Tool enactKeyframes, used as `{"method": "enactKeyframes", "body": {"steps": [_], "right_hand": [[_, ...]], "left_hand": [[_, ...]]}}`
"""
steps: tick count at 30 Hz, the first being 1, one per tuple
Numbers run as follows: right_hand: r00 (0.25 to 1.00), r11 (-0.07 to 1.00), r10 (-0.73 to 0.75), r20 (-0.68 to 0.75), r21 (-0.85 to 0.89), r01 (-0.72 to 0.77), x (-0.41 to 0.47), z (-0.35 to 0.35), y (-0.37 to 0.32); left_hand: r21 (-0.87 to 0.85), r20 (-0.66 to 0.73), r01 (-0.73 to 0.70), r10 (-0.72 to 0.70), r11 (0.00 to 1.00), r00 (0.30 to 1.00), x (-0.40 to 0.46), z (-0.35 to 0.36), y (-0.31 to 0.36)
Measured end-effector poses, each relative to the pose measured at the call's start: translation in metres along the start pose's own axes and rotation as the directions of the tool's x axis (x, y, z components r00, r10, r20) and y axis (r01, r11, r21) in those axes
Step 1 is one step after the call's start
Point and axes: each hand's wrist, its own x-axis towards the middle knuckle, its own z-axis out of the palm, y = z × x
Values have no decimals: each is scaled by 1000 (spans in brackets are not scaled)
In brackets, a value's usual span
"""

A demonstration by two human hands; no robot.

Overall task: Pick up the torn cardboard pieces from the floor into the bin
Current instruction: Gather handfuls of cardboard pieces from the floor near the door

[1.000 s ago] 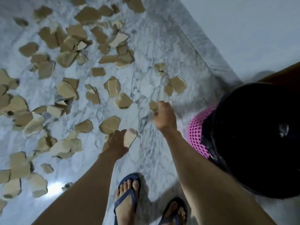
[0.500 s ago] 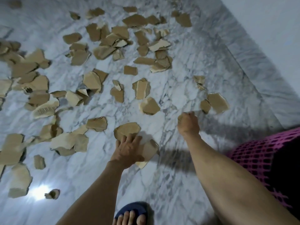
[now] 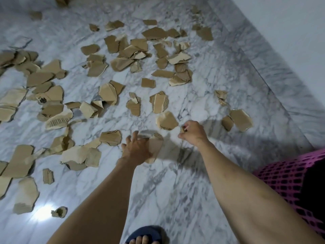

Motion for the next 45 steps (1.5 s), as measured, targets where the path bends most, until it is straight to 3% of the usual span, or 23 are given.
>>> {"method": "enactKeyframes", "body": {"steps": [4, 8, 11, 13, 15, 18, 20, 24, 27, 29, 31, 33, 34, 37, 41, 45], "right_hand": [[996, 996, -85, 23, -13, 85, 12, 10, -30], [997, 997, -77, -1, -18, 77, 33, 25, -51], [999, 990, -35, 5, -133, 36, 46, 39, -53], [1000, 970, -14, -4, -241, 12, 51, 48, -48], [999, 958, -4, -44, -288, -9, 55, 53, -45], [995, 933, -12, -104, -360, -26, 61, 52, -44], [994, 942, -45, -104, -336, 7, 61, 51, -44], [995, 995, -28, -100, -101, 18, 51, 47, -32], [983, 984, 91, -160, 166, -64, 47, 20, -15], [969, 964, 144, -201, 250, -91, 49, -8, 0], [957, 893, 182, -224, 446, -65, 52, -38, 19], [942, 754, 241, -233, 656, -31, 55, -65, 42], [927, 739, 262, -270, 674, -13, 55, -75, 53], [866, 887, 295, -404, 452, -91, 61, -88, 82], [860, 919, 378, -344, 253, -303, 59, -87, 97], [817, 948, 317, -481, 147, -281, 64, -71, 103]], "left_hand": [[-99, 7, 97, -97, 990, 995, 4, 17, -3], [-214, 12, 109, -109, 971, 994, 14, 20, -13], [-121, 9, 61, -60, 991, 998, 25, 17, -19], [-181, -3, 78, -80, 980, 997, 37, 11, -25], [-363, -7, 147, -161, 920, 987, 51, -3, -28], [-641, -47, 194, -290, 742, 956, 82, -32, -23], [-687, -59, 154, -266, 710, 962, 104, -56, -9], [-374, -86, 77, -117, 924, 989, 138, -91, 44], [-236, -66, -18, 2, 972, 998, 166, -93, 70], [-177, -39, -46, 40, 983, 998, 184, -81, 81], [-117, -7, -32, 32, 993, 999, 193, -69, 95], [-69, -39, 19, -22, 997, 999, 196, -65, 108], [-43, -52, 33, -36, 999, 998, 197, -65, 115], [-23, -60, 25, -27, 999, 998, 201, -67, 129], [-31, -56, -28, 26, 999, 998, 209, -57, 156], [60, -52, -61, 64, 996, 997, 200, -51, 177]]}}
